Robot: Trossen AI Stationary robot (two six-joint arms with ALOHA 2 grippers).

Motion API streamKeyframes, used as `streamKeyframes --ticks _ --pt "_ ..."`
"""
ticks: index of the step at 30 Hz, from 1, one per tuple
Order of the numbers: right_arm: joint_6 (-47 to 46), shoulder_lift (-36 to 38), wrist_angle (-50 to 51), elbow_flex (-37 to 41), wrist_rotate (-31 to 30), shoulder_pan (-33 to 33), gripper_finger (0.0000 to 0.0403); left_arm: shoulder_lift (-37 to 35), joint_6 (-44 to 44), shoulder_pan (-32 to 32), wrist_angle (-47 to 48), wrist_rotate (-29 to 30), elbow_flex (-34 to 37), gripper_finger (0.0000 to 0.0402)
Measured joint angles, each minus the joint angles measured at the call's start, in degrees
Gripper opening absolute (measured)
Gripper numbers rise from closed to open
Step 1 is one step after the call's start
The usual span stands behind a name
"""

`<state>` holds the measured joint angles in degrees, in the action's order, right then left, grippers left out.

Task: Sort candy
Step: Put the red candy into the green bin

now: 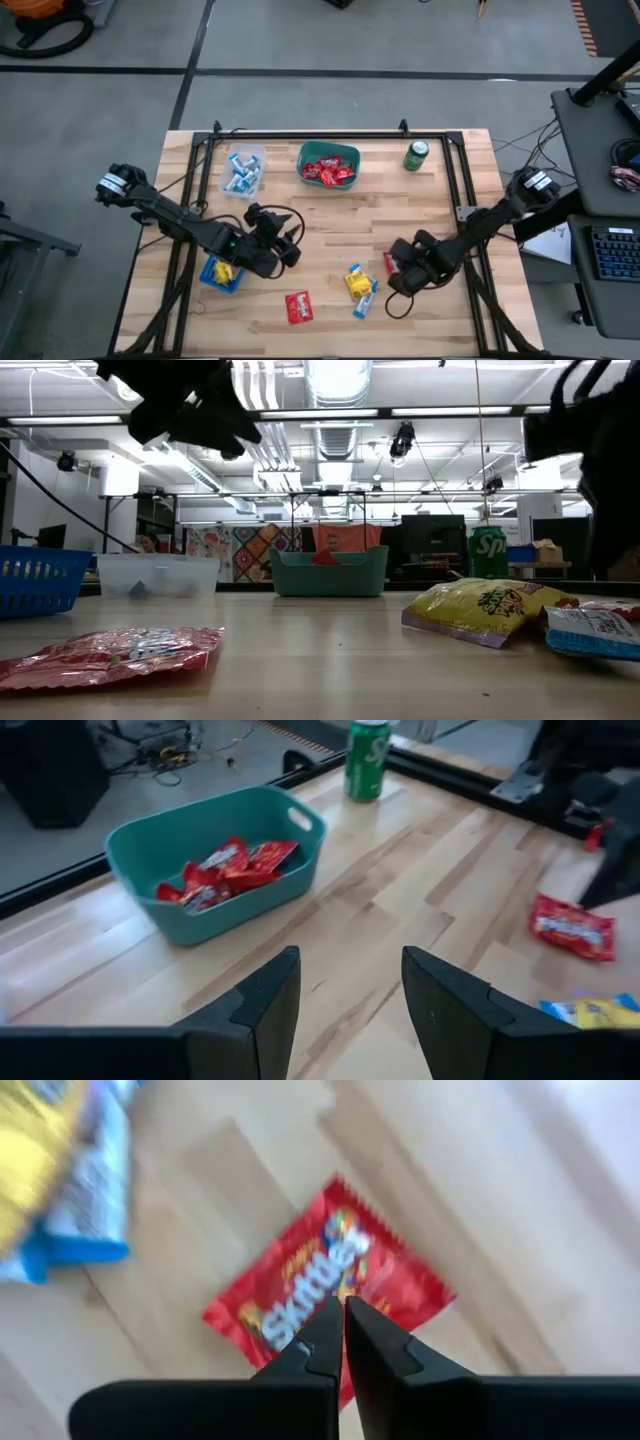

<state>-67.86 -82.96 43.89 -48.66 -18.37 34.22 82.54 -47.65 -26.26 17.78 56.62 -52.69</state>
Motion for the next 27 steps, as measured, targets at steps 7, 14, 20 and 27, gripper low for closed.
streamKeyframes --ticks 7,14,20,27 --pt "2.51 6.78 -0.34 0.08 -6.06 -0.01 0.0008 3.00 8.93 -1.66 -10.71 0.53 0.00 0.0160" --pt "-1.95 9.08 0.12 0.37 3.25 0.02 0.0009 8.22 15.33 -2.32 -19.06 0.48 0.00 0.0160" --pt "-2.60 9.95 2.56 1.49 5.10 0.26 0.0009 11.63 16.14 -2.36 -20.57 0.30 -1.11 0.0160" --pt "-5.32 17.80 1.50 7.90 5.33 0.39 0.0009 14.20 17.19 -2.55 -20.71 0.24 -3.45 0.0160"
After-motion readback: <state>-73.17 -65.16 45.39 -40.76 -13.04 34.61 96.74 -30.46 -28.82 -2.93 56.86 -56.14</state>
